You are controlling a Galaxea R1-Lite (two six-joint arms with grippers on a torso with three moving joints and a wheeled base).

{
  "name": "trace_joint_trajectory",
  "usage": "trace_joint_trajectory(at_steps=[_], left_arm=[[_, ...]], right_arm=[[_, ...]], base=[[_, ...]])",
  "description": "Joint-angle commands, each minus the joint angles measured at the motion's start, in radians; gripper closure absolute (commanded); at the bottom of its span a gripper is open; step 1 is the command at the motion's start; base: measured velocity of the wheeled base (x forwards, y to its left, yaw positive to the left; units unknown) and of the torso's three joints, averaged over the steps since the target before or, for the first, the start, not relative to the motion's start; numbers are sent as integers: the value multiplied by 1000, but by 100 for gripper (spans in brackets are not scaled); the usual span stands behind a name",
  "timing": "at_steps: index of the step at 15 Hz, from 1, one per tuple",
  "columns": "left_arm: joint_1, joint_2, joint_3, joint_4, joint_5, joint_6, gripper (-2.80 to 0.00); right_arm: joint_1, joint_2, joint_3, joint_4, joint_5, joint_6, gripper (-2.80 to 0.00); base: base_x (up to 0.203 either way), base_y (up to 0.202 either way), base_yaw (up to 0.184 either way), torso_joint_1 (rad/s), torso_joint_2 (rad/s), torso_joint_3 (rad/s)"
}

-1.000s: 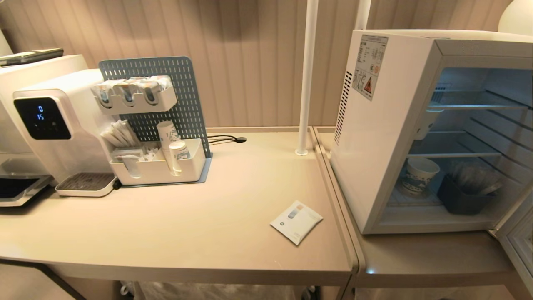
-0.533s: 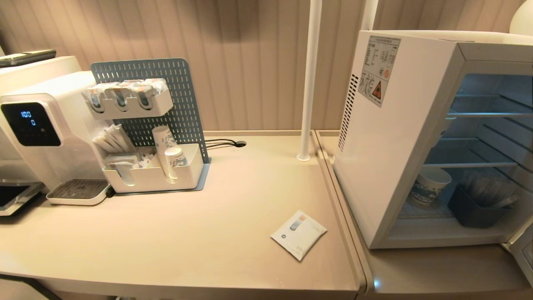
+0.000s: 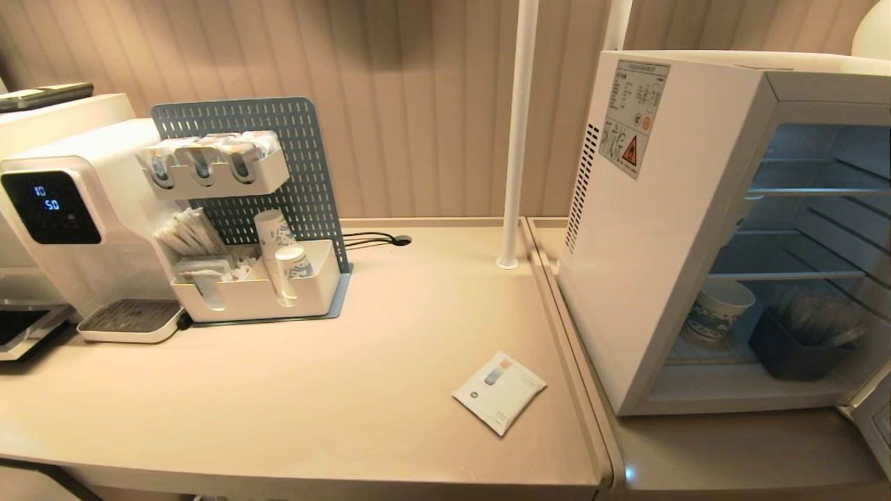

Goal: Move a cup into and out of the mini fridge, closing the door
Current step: Put the yoghurt in the freezer

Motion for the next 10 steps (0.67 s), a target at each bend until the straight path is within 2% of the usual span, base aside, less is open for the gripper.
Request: trace_joint_trajectory(at_steps=[1, 7, 10], left_arm=[[0, 0, 2, 0, 0, 1, 0], [0, 0, 2, 0, 0, 0, 0], [0, 0, 2, 0, 0, -2, 0]], right_arm=[[0, 1, 0, 1, 0, -1, 0], [0, 0, 0, 1, -1, 1, 0], [0, 0, -15, 1, -6, 27, 0]], base=[[0, 0, 0, 0, 0, 0], [0, 0, 0, 0, 0, 0], [0, 0, 0, 0, 0, 0]])
